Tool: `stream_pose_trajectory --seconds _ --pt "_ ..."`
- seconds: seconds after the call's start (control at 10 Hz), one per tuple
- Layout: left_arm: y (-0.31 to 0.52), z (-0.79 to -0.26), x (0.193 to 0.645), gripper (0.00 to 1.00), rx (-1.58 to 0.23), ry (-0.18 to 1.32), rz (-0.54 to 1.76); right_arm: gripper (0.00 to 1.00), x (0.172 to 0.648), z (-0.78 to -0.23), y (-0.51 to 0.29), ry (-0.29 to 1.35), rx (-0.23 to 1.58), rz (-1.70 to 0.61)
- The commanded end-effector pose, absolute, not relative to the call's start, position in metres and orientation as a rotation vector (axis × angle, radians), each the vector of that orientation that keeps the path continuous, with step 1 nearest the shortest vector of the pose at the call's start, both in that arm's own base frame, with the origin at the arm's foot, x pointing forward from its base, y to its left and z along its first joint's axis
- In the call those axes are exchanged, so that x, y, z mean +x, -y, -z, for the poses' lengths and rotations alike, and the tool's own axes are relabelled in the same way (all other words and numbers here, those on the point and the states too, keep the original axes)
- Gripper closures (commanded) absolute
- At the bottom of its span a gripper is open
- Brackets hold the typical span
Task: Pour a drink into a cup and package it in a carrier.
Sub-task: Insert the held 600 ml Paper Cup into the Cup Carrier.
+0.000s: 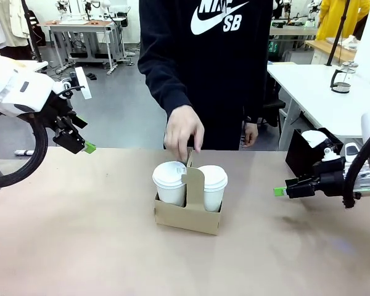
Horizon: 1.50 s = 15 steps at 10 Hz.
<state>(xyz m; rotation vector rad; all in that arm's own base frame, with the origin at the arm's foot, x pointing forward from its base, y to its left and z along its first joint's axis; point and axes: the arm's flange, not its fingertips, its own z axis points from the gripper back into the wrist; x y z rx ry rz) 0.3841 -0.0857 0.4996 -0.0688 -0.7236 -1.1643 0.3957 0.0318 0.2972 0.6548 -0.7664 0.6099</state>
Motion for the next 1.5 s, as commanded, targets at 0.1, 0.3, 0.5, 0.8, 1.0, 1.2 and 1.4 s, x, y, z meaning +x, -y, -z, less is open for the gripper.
stream_pose_trajectory --seconds 0.1,0.3,0.5,0.8,1.0,1.2,1.4 --pt "0.0858 -0.4993 0.3839 0.0 -0.067 0.721 1.163 0.0 0.396 -0.2978 -0.0287 0.782 0.659 -0.626" --pt "0.0858 -0.4993 0.3839 0.0 -0.067 0.721 1.163 0.0 0.396 -0.2978 -0.0287 0.782 0.659 -0.626" --pt "0.0858 -0.4993 0.3839 0.0 -0.067 0.721 1.163 0.0 0.396 -0.2978 -0.0287 0.782 0.659 -0.626" --pt "0.0858 -0.4993 0.3839 0.0 -0.067 0.721 1.163 0.0 0.396 -0.2978 -0.0287 0.782 0.659 -0.626" --pt "0.0858 -0.4993 0.3839 0.0 -0.067 0.721 1.163 0.0 0.396 -0.2978 -0.0287 0.782 0.659 -0.626" --pt "0.0858 -0.4993 0.3839 0.0 -0.067 0.721 1.163 0.0 0.396 -0.2978 -0.0287 0.782 0.659 -0.626" --pt "0.0858 -0.4993 0.3839 0.0 -0.067 0.721 1.163 0.0 0.396 -0.2978 -0.0287 0.782 0.659 -0.626"
